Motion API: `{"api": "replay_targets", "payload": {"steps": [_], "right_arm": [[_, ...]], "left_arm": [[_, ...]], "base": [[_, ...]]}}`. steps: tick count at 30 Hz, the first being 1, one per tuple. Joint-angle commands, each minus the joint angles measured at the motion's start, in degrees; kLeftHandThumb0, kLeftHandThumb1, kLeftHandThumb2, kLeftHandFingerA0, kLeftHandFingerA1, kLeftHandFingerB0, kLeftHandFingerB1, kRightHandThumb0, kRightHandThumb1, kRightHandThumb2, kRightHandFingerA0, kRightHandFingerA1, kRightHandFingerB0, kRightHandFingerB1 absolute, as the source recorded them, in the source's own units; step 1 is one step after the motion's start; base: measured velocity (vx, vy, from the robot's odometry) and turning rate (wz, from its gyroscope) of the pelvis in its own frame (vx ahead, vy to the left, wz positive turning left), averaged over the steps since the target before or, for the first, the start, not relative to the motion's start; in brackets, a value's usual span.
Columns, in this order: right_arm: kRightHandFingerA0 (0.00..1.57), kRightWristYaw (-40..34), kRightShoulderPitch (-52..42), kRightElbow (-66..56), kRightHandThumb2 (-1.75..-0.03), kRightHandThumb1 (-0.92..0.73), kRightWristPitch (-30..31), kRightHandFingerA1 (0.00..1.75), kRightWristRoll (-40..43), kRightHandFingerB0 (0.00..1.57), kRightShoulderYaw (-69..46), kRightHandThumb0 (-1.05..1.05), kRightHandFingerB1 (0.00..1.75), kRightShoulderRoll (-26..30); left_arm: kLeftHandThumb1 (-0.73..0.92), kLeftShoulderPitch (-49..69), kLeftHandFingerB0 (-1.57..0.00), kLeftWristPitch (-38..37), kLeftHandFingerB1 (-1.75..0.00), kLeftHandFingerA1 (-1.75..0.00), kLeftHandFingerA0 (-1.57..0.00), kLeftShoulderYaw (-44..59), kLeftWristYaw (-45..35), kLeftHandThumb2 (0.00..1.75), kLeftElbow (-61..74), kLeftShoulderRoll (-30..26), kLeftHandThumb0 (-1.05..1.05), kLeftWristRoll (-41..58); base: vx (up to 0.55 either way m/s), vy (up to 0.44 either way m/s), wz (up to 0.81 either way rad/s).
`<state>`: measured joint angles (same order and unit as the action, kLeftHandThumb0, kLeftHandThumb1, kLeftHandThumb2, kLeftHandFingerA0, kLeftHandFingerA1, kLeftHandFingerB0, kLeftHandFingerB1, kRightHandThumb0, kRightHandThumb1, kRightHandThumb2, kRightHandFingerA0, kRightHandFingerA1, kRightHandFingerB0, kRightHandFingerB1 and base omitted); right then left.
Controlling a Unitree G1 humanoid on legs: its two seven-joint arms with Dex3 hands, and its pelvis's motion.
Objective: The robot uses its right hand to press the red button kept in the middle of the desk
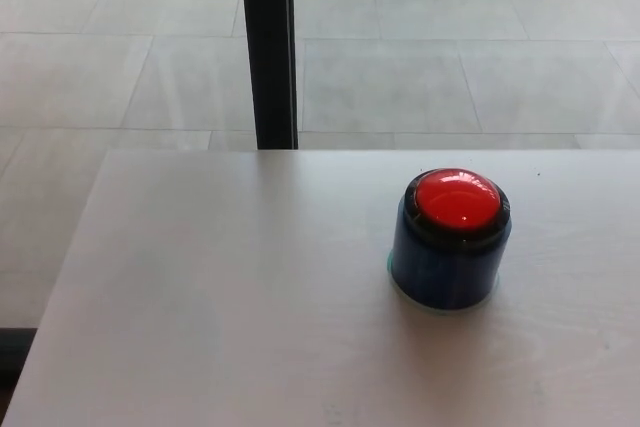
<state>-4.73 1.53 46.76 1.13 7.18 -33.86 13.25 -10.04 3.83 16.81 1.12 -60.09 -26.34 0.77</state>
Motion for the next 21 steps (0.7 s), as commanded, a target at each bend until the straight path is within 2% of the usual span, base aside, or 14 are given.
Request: {"api": "replay_targets", "payload": {"steps": [1, 3, 6, 7, 8, 10, 11, 12, 14, 15, 16, 17, 19, 21], "right_arm": [[0.72, -12.6, 4.3, -2.9, -0.67, -0.54, 3.5, 1.04, 20.4, 0.48, -21.3, -0.54, 0.64, 2.3], [1.08, -15.3, 5.3, -3.8, -0.68, -0.57, 5.9, 1.75, 21.5, 0.82, -24.4, -0.60, 1.17, 3.9], [1.00, -18.4, 7.0, -3.2, -0.66, -0.58, 8.4, 1.75, 20.8, 0.76, -26.8, -0.62, 1.18, 6.1], [1.15, -20.1, 8.5, -3.2, -0.66, -0.61, 10.0, 1.75, 21.4, 0.66, -28.7, -0.59, 1.11, 8.6], [1.34, -19.7, 9.1, -3.1, -0.97, -0.45, 11.0, 1.48, 21.3, 0.73, -29.5, -0.61, 1.03, 10.3], [1.40, -20.8, 11.0, -3.2, -0.97, -0.44, 11.6, 1.49, 21.9, 0.87, -31.6, -0.59, 1.11, 12.9], [1.08, -21.0, 12.5, -2.4, -0.73, -0.62, 11.5, 1.74, 22.2, 0.73, -32.6, -0.50, 1.21, 15.0], [1.00, -21.1, 13.9, -1.3, -0.84, -0.60, 11.6, 1.62, 21.9, 0.59, -33.3, -0.42, 1.01, 17.0], [1.01, -22.7, 16.0, 0.5, -0.92, -0.58, 12.7, 1.60, 21.6, 0.60, -34.5, -0.37, 1.04, 19.7], [0.81, -23.0, 17.9, 1.7, -1.00, -0.63, 13.2, 1.39, 21.6, 0.52, -34.7, -0.32, 0.99, 22.6], [0.69, -22.1, 19.7, 2.7, -1.09, -0.61, 12.5, 1.24, 22.2, 0.44, -35.5, -0.26, 0.85, 24.7], [0.72, -21.9, 20.6, 3.4, -1.04, -0.63, 12.0, 1.29, 22.0, 0.49, -35.5, -0.32, 0.90, 25.8], [0.77, -23.6, 24.5, 5.5, -0.99, -0.61, 12.0, 1.25, 19.9, 0.53, -34.0, -0.36, 0.87, 29.9], [0.91, -22.5, 28.1, 5.4, -0.91, -0.59, 9.6, 1.43, 19.3, 0.69, -32.8, -0.44, 1.18, 31.6]], "left_arm": [[0.85, -6.6, 0.00, 3.2, -0.68, -0.97, -0.17, 10.1, 5.3, 1.07, -7.7, -6.9, -0.51, 7.8], [0.86, -6.4, -0.03, 3.6, -0.68, -0.94, -0.31, 10.5, 4.8, 1.15, -7.4, -7.0, -0.49, 7.7], [0.85, -6.7, 0.00, 3.6, -0.67, -0.90, -0.23, 11.8, 4.7, 1.13, -7.9, -6.9, -0.50, 8.2], [0.87, -6.2, 0.00, 3.0, -0.62, -1.03, -0.19, 11.8, 4.8, 1.06, -8.4, -6.8, -0.50, 7.9], [0.87, -6.2, -0.01, 3.3, -0.69, -1.11, -0.35, 11.1, 5.1, 1.05, -8.6, -7.1, -0.51, 6.8], [0.87, -6.2, -0.01, 2.6, -0.72, -1.23, -0.45, 11.8, 5.1, 1.03, -8.7, -6.9, -0.51, 7.2], [0.85, -6.1, -0.02, 2.9, -0.75, -1.17, -0.32, 12.0, 5.3, 1.08, -8.1, -7.0, -0.51, 7.2], [0.80, -6.2, 0.00, 2.6, -0.66, -0.94, -0.34, 12.3, 5.0, 1.18, -8.6, -7.1, -0.51, 7.2], [0.84, -6.1, -0.15, 1.9, -0.79, -1.11, -0.46, 12.1, 4.6, 1.13, -9.0, -7.1, -0.51, 6.6], [0.87, -6.2, -0.10, 2.1, -0.72, -0.92, -0.27, 12.1, 4.8, 1.12, -9.3, -7.2, -0.51, 6.5], [0.86, -6.3, -0.10, 2.1, -0.74, -0.96, -0.30, 12.4, 4.7, 1.11, -9.4, -7.2, -0.51, 6.7], [0.83, -6.4, -0.02, 2.0, -0.69, -1.00, -0.37, 12.6, 4.6, 1.14, -9.4, -7.2, -0.50, 6.9], [0.77, -6.3, 0.00, 1.5, -0.62, -0.79, -0.22, 12.1, 4.2, 1.25, -9.7, -7.3, -0.50, 6.4], [0.86, -6.4, -0.02, 2.3, -0.68, -0.81, -0.10, 12.2, 4.3, 1.09, -9.6, -7.4, -0.50, 6.5]], "base": [[0.00, 0.000, 0.00], [0.00, 0.000, 0.00], [0.00, 0.000, 0.00], [0.00, 0.000, 0.00], [0.00, 0.000, 0.00], [0.00, 0.000, 0.00], [0.00, 0.000, 0.00], [0.00, 0.000, 0.00], [0.00, 0.000, 0.00], [0.00, 0.000, 0.00], [0.00, 0.000, 0.00], [0.00, 0.000, 0.00], [0.00, 0.000, 0.00], [0.00, 0.000, 0.00]]}}
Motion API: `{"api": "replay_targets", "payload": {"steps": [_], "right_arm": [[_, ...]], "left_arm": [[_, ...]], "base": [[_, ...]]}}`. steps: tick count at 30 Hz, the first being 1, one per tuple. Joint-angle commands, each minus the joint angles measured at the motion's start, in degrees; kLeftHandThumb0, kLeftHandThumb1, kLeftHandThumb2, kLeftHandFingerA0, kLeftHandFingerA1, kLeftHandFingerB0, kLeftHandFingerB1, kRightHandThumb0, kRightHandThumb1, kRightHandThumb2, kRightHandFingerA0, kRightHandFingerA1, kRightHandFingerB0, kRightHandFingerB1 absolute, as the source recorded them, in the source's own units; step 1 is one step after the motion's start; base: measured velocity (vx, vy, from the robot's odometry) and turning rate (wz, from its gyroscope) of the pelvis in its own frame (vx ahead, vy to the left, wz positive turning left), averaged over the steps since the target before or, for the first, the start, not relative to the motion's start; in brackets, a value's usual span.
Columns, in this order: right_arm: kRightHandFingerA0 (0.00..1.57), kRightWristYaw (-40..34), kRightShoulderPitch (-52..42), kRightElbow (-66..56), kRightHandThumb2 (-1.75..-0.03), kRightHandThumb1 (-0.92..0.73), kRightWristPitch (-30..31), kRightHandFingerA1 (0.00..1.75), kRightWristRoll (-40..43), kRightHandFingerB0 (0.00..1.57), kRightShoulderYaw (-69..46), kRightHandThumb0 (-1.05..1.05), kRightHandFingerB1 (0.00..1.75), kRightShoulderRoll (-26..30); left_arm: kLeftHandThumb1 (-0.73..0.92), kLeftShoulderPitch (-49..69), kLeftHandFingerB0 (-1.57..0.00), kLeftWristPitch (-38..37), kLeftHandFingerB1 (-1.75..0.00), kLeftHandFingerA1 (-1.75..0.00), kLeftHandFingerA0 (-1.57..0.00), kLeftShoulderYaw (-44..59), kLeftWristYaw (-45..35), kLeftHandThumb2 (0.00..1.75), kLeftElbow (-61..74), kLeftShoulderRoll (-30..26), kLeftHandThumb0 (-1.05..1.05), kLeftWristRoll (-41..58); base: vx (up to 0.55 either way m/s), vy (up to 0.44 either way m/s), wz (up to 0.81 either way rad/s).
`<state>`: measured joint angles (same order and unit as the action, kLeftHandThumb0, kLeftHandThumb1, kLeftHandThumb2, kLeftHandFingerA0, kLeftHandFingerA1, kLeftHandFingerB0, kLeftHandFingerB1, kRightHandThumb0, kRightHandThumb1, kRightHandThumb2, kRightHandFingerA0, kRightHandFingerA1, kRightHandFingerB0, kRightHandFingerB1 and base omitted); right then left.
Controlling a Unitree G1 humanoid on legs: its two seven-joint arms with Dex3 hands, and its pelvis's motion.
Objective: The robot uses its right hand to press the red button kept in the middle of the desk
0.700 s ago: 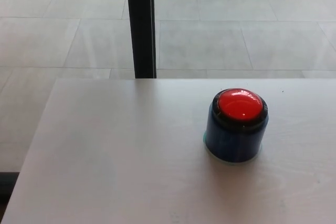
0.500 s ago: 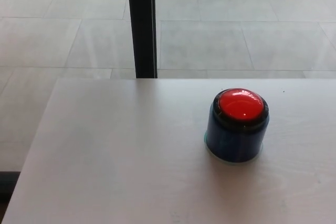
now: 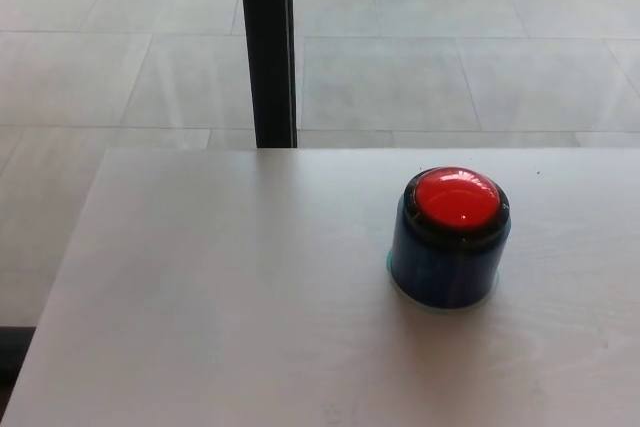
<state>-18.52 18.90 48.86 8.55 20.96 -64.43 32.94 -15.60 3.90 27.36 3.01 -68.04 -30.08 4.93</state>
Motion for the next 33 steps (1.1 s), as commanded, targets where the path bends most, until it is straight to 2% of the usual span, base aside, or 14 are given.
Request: {"api": "replay_targets", "payload": {"steps": [1, 2, 3, 4, 6, 8, 9, 10, 12, 14, 19, 21, 30, 33], "right_arm": [[1.12, -8.8, 11.9, 3.5, -1.06, -0.45, 1.7, 1.46, 5.3, 0.72, -2.0, -0.38, 1.03, 12.5], [1.12, -9.4, 12.9, 3.6, -1.06, -0.45, 2.1, 1.46, 4.9, 0.72, -1.4, -0.38, 1.03, 13.2], [0.68, -9.2, 14.4, 3.7, -1.32, -0.28, 2.1, 0.90, 5.0, 0.65, -1.0, -0.24, 0.72, 13.8], [0.97, -8.5, 17.5, 3.4, -1.38, -0.24, 1.7, 0.88, 4.4, 0.84, 0.8, -0.24, 0.72, 14.9], [0.97, -7.9, 19.4, 3.8, -1.38, -0.24, 0.6, 0.88, 3.3, 0.84, 2.8, -0.24, 0.72, 15.7], [1.12, -6.3, 20.8, 3.4, -1.44, -0.22, -0.7, 0.90, 3.3, 0.99, 4.3, -0.22, 0.74, 15.7], [1.34, -5.2, 23.5, 2.6, -1.43, -0.10, -0.5, 0.97, 2.9, 1.18, 6.5, -0.26, 0.77, 15.9], [1.26, -4.3, 25.3, 1.5, -1.25, -0.15, 0.4, 1.04, 2.8, 1.15, 8.6, -0.41, 0.89, 16.0], [1.31, -2.2, 27.8, -3.3, -1.02, -0.37, 4.1, 1.15, 4.2, 1.10, 11.4, -0.56, 1.04, 15.1], [1.34, 3.8, 29.9, -9.4, -1.17, -0.37, 6.4, 1.38, 7.3, 1.05, 14.2, -0.43, 1.24, 13.0], [1.42, 7.3, 31.8, -19.1, -1.20, -0.29, 9.6, 1.41, 9.8, 1.10, 20.1, -0.23, 1.16, 9.3], [1.08, 7.9, 32.3, -24.2, -1.53, -0.26, 9.9, 1.75, 10.2, 0.96, 23.3, -0.22, 1.44, 6.6], [1.02, 13.3, 39.1, -24.2, -1.30, -0.44, 2.3, 1.75, 2.5, 0.83, 41.6, -0.21, 1.55, -4.4], [0.98, 15.5, 43.1, -21.0, -1.24, -0.46, 0.6, 1.75, 1.6, 0.80, 46.4, -0.23, 1.56, -9.3]], "left_arm": [[0.86, -0.8, -0.01, 2.4, -0.67, -0.91, -0.26, 1.3, 2.6, 1.13, -1.5, -3.6, -0.50, 2.0], [0.86, -0.7, -0.01, 2.4, -0.67, -0.91, -0.26, 1.4, 2.5, 1.13, -1.3, -3.6, -0.50, 2.1], [0.80, -0.9, 0.00, 2.4, -0.64, -0.88, -0.31, 1.5, 3.0, 1.18, -1.6, -3.6, -0.50, 2.3], [0.85, -1.1, -0.05, 2.1, -0.78, -1.36, -0.60, 1.8, 3.7, 1.06, -2.1, -3.4, -0.50, 2.5], [0.85, -0.9, -0.05, 1.4, -0.78, -1.36, -0.60, 1.8, 3.9, 1.06, -2.2, -3.3, -0.50, 2.5], [0.86, -0.8, -0.03, 1.3, -0.79, -1.36, -0.44, 1.3, 3.8, 1.06, -2.1, -3.3, -0.51, 2.1], [0.78, -1.0, 0.00, 1.5, -0.64, -0.91, -0.33, 1.1, 4.2, 1.20, -2.4, -3.5, -0.52, 2.0], [0.83, -1.2, 0.00, 1.9, -0.67, -1.04, -0.43, 1.2, 4.2, 1.13, -2.7, -3.6, -0.50, 2.2], [0.84, -1.1, 0.00, 1.9, -0.72, -1.04, -0.08, 2.2, 2.6, 1.11, -2.5, -3.7, -0.50, 3.6], [0.77, -0.9, 0.00, 1.7, -0.63, -0.77, -0.16, 1.6, 2.7, 1.23, -2.3, -3.6, -0.51, 3.0], [0.86, -0.6, 0.00, 1.6, -0.60, -0.97, -0.13, 1.3, 2.5, 1.07, -2.1, -3.7, -0.50, 3.3], [0.87, -0.9, -0.01, 1.2, -0.70, -1.03, -0.23, 1.3, 3.0, 1.06, -2.7, -3.5, -0.50, 3.3], [0.83, -1.0, 0.00, 1.3, -0.66, -0.97, -0.33, 1.1, 3.3, 1.12, -2.8, -3.4, -0.51, 3.5], [0.85, -1.5, 0.00, 1.6, -0.63, -1.01, -0.12, 1.7, 3.8, 1.05, -3.0, -3.0, -0.51, 4.1]], "base": [[0.00, 0.000, 0.00], [0.00, 0.000, 0.00], [0.00, 0.000, 0.00], [0.00, 0.000, 0.00], [0.00, 0.000, 0.00], [0.00, 0.000, 0.00], [0.00, 0.000, 0.00], [0.00, 0.000, 0.00], [0.00, 0.000, 0.00], [0.00, 0.000, 0.00], [0.00, 0.000, 0.00], [0.00, 0.000, 0.00], [0.00, 0.000, 0.00], [0.00, 0.000, 0.00]]}}
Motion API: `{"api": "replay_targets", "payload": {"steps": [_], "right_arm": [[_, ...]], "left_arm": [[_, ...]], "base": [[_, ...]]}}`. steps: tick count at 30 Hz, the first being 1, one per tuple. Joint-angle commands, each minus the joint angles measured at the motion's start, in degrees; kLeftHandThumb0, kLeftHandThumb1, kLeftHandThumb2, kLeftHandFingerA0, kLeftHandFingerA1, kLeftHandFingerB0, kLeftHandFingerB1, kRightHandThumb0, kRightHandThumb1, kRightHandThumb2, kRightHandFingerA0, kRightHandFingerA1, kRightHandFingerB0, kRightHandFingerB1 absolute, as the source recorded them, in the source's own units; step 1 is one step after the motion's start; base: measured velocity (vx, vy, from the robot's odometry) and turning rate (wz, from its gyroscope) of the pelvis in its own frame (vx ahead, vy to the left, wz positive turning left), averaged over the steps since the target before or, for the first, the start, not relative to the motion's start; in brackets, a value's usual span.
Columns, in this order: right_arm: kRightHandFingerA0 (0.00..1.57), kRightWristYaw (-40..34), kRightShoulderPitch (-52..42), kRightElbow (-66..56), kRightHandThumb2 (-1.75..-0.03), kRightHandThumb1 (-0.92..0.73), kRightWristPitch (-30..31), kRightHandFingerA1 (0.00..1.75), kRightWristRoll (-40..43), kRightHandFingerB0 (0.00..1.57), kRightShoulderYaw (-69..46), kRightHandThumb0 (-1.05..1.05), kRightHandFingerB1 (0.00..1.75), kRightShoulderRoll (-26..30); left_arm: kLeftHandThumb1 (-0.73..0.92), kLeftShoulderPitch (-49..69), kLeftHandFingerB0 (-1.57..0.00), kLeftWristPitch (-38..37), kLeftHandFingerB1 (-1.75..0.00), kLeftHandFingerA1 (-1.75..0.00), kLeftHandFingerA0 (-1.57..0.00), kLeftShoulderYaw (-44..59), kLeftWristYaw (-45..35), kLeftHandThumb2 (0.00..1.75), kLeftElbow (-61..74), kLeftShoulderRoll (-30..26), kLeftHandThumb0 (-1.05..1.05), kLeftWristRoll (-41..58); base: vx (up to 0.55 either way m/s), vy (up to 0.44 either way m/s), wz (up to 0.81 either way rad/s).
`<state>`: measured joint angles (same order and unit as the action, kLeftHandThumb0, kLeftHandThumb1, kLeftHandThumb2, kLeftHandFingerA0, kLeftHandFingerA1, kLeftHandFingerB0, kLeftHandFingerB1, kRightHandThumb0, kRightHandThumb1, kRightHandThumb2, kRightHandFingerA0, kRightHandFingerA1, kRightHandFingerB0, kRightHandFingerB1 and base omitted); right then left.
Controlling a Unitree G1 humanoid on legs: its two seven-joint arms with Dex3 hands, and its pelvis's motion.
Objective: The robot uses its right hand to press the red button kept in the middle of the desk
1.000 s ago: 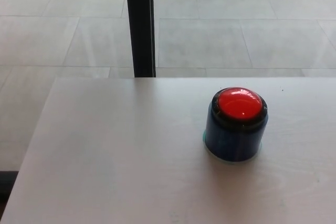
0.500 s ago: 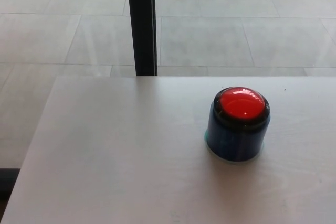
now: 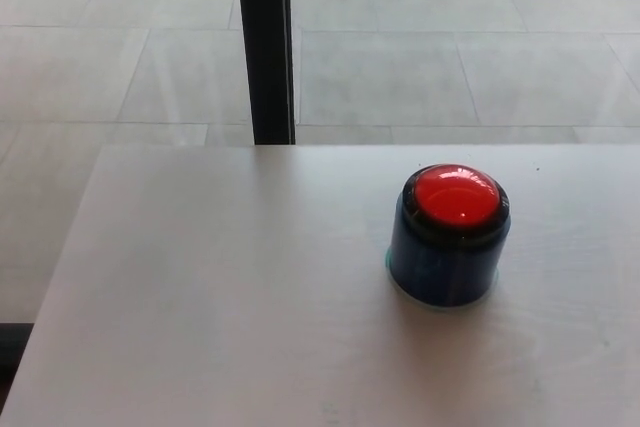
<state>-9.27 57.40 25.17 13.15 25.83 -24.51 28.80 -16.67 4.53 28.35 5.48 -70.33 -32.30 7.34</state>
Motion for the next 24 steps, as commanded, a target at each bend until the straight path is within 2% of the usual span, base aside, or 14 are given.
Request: {"api": "replay_targets", "payload": {"steps": [1, 2, 4, 8, 10, 12, 13, 15, 16, 19, 20, 21, 23, 24], "right_arm": [[0.98, 6.8, 5.0, 3.4, -1.26, -0.46, -4.7, 1.75, -3.7, 0.81, 7.4, -0.23, 1.56, -6.0], [0.99, 7.5, 5.6, 4.6, -1.38, -0.36, -5.3, 1.75, -4.1, 0.80, 9.0, -0.26, 1.61, -8.0], [1.01, 8.0, 5.8, 5.8, -1.44, -0.32, -5.9, 1.75, -5.5, 0.81, 11.9, -0.27, 1.62, -10.9], [1.01, 7.8, 5.4, 8.7, -1.41, -0.35, -6.7, 1.75, -8.2, 0.75, 16.5, -0.24, 1.68, -16.5], [0.98, 7.8, 4.9, 9.9, -1.38, -0.36, -7.7, 1.75, -9.4, 0.73, 17.9, -0.27, 1.68, -18.1], [0.98, 8.3, 4.6, 10.9, -1.37, -0.37, -7.3, 1.75, -9.8, 0.75, 18.7, -0.26, 1.65, -19.4], [0.98, 8.6, 4.3, 11.4, -1.37, -0.37, -7.8, 1.75, -10.1, 0.75, 19.0, -0.26, 1.65, -19.9], [0.99, 8.7, 3.9, 13.2, -1.42, -0.36, -8.3, 1.75, -11.2, 0.77, 20.0, -0.26, 1.66, -21.6], [1.00, 9.1, 3.6, 13.6, -1.39, -0.38, -8.3, 1.75, -11.2, 0.76, 20.1, -0.25, 1.69, -22.2], [1.00, 10.7, 2.6, 14.8, -1.34, -0.41, -8.5, 1.75, -11.6, 0.76, 20.7, -0.25, 1.70, -23.6], [0.96, 11.1, 1.2, 15.1, -1.31, -0.42, -8.9, 1.75, -12.6, 0.75, 21.8, -0.27, 1.67, -24.4], [0.96, 11.1, 0.5, 14.9, -1.31, -0.42, -8.3, 1.75, -13.1, 0.74, 22.3, -0.28, 1.70, -24.5], [0.96, 11.0, -0.1, 14.3, -1.30, -0.43, -6.8, 1.75, -12.7, 0.74, 22.0, -0.28, 1.69, -24.8], [0.92, 11.0, -0.8, 14.6, -1.25, -0.49, -7.0, 1.75, -12.7, 0.73, 21.8, -0.25, 1.66, -25.1]], "left_arm": [[0.83, -0.6, 0.00, 1.0, -0.68, -1.07, -0.11, 0.6, 1.4, 1.08, -0.8, -0.8, -0.51, 1.7], [0.86, -0.9, -0.05, 1.1, -0.71, -0.87, -0.15, 0.3, 1.2, 1.09, -0.7, -0.8, -0.50, 1.5], [0.85, -0.8, 0.00, 1.2, -0.68, -0.90, -0.20, -0.3, 0.5, 1.12, -0.4, -0.9, -0.50, 1.2], [0.86, -0.9, 0.00, 0.8, -0.69, -0.92, -0.21, 0.1, 0.6, 1.12, -0.1, -0.5, -0.50, 2.1], [0.86, -1.0, 0.00, 1.1, -0.65, -0.97, -0.10, 0.1, 0.6, 1.06, -0.5, -0.5, -0.50, 2.2], [0.84, -0.8, 0.00, 0.4, -0.67, -0.92, -0.24, -0.4, 0.6, 1.11, -0.5, -0.4, -0.50, 1.8], [0.84, -0.8, 0.00, 0.5, -0.67, -0.92, -0.24, -0.4, 0.8, 1.11, -0.6, -0.4, -0.50, 1.8], [0.83, -0.6, 0.00, 0.7, -0.76, -1.06, -0.11, -0.6, 0.5, 1.09, -0.6, -0.5, -0.50, 1.7], [0.85, -0.5, 0.00, 0.5, -0.67, -0.91, -0.23, -1.0, 0.4, 1.13, -0.6, -0.5, -0.50, 1.4], [0.85, -0.5, -0.01, 0.5, -0.66, -0.92, -0.27, -0.7, 0.4, 1.14, -0.6, -0.6, -0.51, 2.0], [0.88, -0.6, -0.01, 0.8, -0.68, -0.99, -0.20, -0.3, 0.3, 1.05, -0.7, -0.5, -0.52, 2.4], [0.85, -0.4, -0.06, 0.2, -0.69, -0.95, -0.34, -0.5, 0.4, 1.14, -0.6, -0.4, -0.51, 2.3], [0.86, -0.4, -0.03, 0.5, -0.68, -0.92, -0.26, -0.6, 0.4, 1.14, -0.5, -0.5, -0.51, 2.4], [0.86, -0.5, -0.02, 0.7, -0.68, -0.95, -0.31, -0.7, 0.6, 1.13, -0.5, -0.6, -0.51, 2.3]], "base": [[0.00, 0.000, 0.00], [0.00, 0.000, 0.00], [0.00, 0.000, 0.00], [0.00, 0.000, 0.02], [0.00, 0.000, 0.00], [0.00, 0.000, 0.00], [0.00, 0.000, 0.00], [0.00, 0.000, 0.00], [0.00, 0.000, 0.00], [0.00, 0.000, 0.00], [0.00, 0.000, 0.00], [0.00, 0.000, 0.00], [0.00, 0.000, 0.00], [0.00, 0.000, 0.00]]}}
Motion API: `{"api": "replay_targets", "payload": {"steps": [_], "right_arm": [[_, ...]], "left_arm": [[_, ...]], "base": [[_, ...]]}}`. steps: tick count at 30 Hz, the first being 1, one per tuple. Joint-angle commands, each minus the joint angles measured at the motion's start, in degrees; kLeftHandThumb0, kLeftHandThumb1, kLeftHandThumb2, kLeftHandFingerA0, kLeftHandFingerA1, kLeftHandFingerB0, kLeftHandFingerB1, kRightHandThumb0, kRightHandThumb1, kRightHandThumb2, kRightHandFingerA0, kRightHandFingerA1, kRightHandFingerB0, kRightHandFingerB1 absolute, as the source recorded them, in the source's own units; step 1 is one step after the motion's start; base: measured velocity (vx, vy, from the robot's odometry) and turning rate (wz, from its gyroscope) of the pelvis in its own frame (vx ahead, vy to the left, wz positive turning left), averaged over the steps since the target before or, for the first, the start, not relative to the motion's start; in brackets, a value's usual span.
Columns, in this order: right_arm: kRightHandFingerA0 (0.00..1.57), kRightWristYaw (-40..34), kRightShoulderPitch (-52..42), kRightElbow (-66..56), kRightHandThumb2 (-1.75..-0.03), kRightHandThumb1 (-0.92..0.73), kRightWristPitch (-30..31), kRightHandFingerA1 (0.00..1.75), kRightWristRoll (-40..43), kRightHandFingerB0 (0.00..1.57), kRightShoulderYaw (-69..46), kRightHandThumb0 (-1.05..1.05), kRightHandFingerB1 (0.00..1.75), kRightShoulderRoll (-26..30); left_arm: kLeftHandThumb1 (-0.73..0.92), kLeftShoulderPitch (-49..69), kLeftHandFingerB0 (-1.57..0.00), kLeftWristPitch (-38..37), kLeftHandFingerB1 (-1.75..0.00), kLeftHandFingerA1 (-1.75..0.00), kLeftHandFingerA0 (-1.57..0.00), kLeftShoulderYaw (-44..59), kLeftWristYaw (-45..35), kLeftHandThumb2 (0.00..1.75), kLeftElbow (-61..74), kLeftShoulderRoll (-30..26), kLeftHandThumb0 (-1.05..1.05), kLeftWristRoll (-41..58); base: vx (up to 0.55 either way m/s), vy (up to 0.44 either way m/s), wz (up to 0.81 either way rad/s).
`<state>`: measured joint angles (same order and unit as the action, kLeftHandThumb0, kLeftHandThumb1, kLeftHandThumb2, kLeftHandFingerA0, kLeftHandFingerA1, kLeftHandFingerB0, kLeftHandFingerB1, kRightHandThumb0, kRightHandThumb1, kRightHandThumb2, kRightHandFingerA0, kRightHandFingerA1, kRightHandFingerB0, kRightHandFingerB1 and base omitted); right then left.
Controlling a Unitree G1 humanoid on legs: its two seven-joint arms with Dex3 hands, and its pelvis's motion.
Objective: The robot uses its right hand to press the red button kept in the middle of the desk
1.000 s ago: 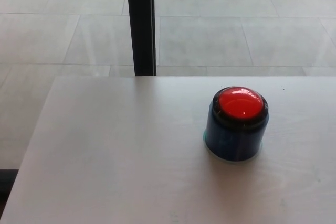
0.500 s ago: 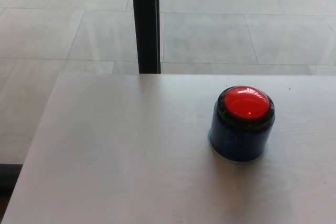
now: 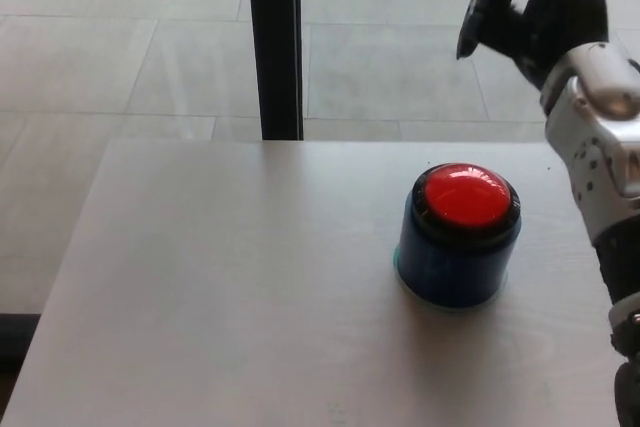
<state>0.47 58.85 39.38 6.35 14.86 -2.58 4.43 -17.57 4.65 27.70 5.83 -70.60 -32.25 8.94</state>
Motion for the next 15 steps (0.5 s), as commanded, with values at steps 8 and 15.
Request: {"api": "replay_targets", "payload": {"steps": [8, 15], "right_arm": [[0.93, -0.7, -4.9, 2.5, -1.24, -0.51, 1.5, 1.75, -3.1, 0.74, -1.1, -0.22, 1.63, -2.0], [0.93, -1.1, -7.5, 4.0, -1.18, -0.54, 1.1, 1.75, -4.1, 0.71, -1.1, -0.25, 1.61, -3.5]], "left_arm": [[0.85, 1.3, -0.08, 0.5, -0.68, -0.91, -0.33, -0.9, 0.3, 1.17, 0.0, -0.8, -0.50, 0.4], [0.89, 1.0, -0.01, 0.3, -0.71, -1.03, -0.20, 0.1, 0.2, 1.04, -0.2, -0.7, -0.52, 1.9]], "base": [[0.00, 0.000, 0.00], [0.00, 0.000, 0.00]]}}
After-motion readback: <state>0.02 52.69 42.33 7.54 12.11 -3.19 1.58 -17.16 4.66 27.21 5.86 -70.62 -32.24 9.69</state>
